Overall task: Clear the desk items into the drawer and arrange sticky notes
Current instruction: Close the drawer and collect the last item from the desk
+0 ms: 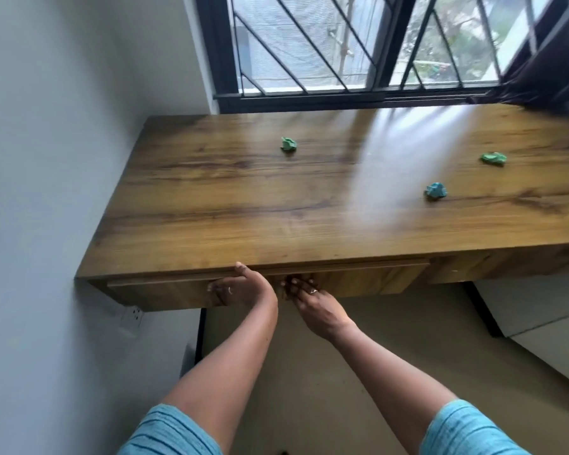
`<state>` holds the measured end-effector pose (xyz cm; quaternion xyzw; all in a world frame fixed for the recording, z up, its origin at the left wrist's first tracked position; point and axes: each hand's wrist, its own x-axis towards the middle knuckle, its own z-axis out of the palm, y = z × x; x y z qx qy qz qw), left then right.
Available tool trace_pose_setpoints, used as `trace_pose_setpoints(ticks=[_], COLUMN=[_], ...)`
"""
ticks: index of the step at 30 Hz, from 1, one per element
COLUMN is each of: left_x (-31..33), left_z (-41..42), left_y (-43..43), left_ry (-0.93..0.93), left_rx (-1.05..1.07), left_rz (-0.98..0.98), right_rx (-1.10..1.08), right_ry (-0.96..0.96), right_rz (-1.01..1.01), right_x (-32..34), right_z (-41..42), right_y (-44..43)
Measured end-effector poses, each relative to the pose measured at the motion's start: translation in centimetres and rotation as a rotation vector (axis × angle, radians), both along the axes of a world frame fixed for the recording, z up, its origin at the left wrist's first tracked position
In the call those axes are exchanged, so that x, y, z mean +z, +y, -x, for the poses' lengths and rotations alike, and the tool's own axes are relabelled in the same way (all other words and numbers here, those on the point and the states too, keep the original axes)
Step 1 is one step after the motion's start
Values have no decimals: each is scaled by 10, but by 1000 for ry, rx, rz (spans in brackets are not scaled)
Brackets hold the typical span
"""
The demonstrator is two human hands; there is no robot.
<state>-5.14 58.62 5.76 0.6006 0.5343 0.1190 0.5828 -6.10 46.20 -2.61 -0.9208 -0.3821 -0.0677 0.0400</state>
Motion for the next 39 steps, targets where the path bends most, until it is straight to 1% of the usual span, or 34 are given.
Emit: trace_pose_setpoints(ticks=[3, 5, 6, 8, 9, 12, 14, 16, 19, 22, 24, 26, 31, 36, 39], left_x=[8, 17, 22, 33, 42, 55, 58, 60, 55, 46, 40, 33, 13, 2, 3], left_z=[-12, -22, -28, -43, -50, -76, -94, -112, -146, -177, -195, -208, -227, -232, -232], left_y=[-20, -47, -61, -92, -109, -151, -182, -209, -253, -286, -303, -314, -327, -325, -326], left_ry=[-6, -33, -84, -258, -329, -412, -438, -393, -266, -153, -120, -115, -114, -136, -160], left_rx=[-17, -105, -159, -284, -351, -470, -562, -715, -960, -1154, -1244, -1309, -1356, -1322, -1308], left_rz=[-13, -108, -190, -364, -400, -360, -337, -309, -400, -528, -608, -713, -834, -889, -908], right_rx=[1, 23, 43, 38, 16, -82, -188, -305, -506, -693, -821, -909, -1022, -1005, -978], right_ry=[-82, -146, -191, -289, -340, -452, -484, -482, -410, -229, -106, -41, 26, 139, 114], right_rz=[-35, -93, -121, -164, -172, -138, -115, -114, -118, -125, -152, -152, -171, -171, -200], right_x=[8, 23, 32, 48, 55, 76, 87, 97, 103, 101, 98, 95, 92, 90, 84], right_z=[1, -4, -9, -22, -31, -58, -79, -102, -143, -183, -215, -244, -301, -337, -340], right_y=[-7, -21, -30, -55, -70, -120, -157, -191, -247, -297, -328, -353, -394, -407, -397])
